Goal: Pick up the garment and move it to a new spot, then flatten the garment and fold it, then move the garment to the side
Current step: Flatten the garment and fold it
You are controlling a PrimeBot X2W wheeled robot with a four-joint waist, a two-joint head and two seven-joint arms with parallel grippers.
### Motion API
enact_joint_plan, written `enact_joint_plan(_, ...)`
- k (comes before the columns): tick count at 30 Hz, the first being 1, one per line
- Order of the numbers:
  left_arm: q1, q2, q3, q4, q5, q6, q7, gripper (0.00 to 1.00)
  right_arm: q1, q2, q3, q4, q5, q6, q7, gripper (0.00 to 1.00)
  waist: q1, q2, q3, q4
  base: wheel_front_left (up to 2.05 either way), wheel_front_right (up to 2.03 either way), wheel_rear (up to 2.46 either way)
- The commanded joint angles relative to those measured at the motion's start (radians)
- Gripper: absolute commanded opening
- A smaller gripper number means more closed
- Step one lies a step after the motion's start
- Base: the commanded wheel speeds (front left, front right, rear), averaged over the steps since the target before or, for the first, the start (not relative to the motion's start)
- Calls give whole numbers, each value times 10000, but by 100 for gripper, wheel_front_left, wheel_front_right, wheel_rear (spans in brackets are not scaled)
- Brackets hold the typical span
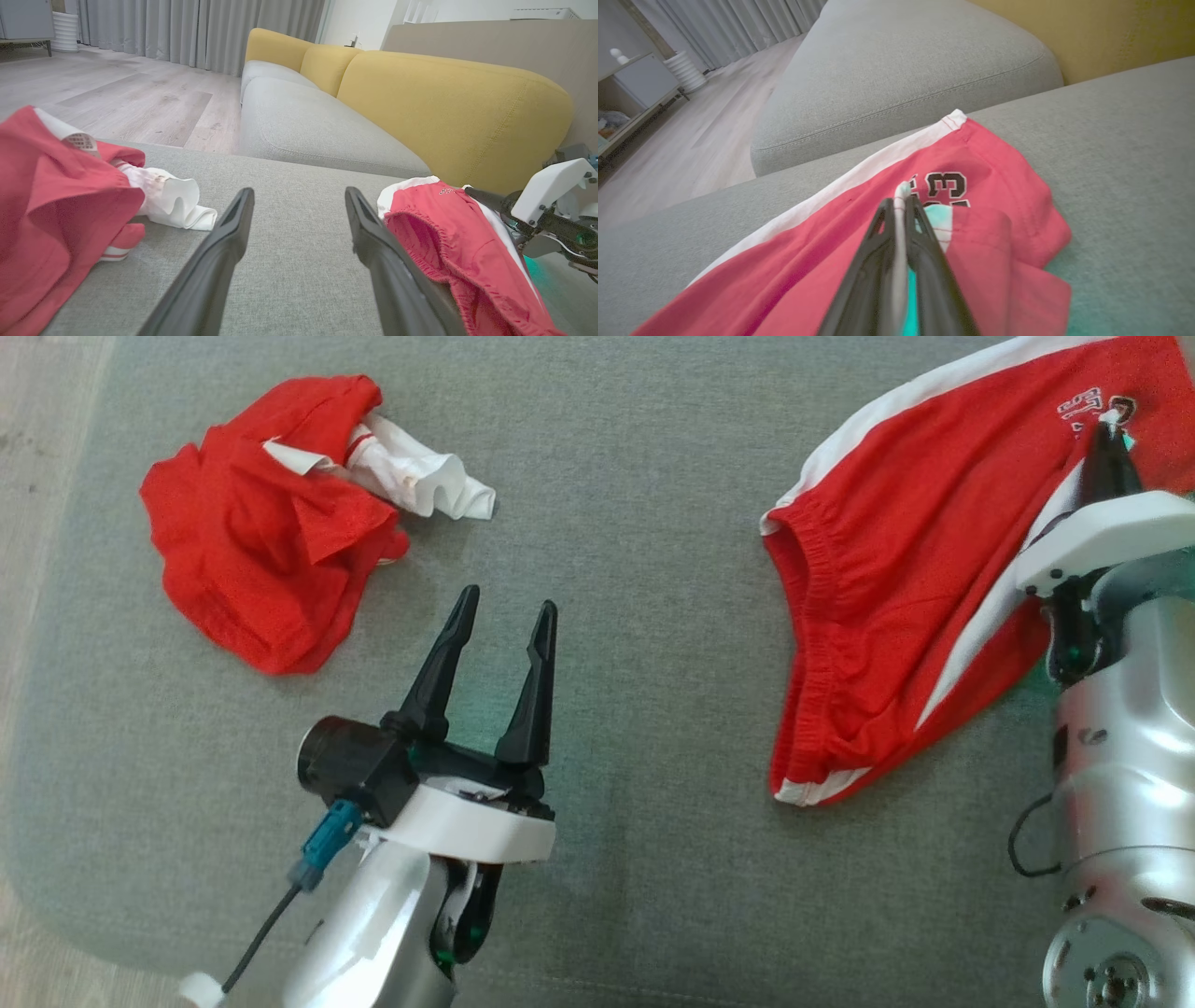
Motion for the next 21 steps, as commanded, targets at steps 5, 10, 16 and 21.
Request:
enact_joint_plan(5, -193, 10, 380, -216, 51, 49, -93, 100, -493, 1, 273, 357, -70, 73, -877, 0, -1, 0, -245, -303, 0, 0, 0)
enact_joint_plan(10, -29, 10, 523, -117, 155, 16, -93, 100, -197, 1, 519, 593, 194, 73, -1562, 0, -1, 0, -720, -797, 0, 0, 0)
enact_joint_plan(16, 324, 10, 813, -63, 340, -50, -93, 100, 817, 1, 1070, 206, 1377, 73, -1940, 0, -1, 0, -1346, -1628, 0, 0, 0)
enact_joint_plan(21, 542, 10, 1011, -53, 493, -124, -93, 100, 2026, 1, 1516, -575, 2251, 73, -2007, 0, -1, 0, -1690, -2225, 0, 0, 0)
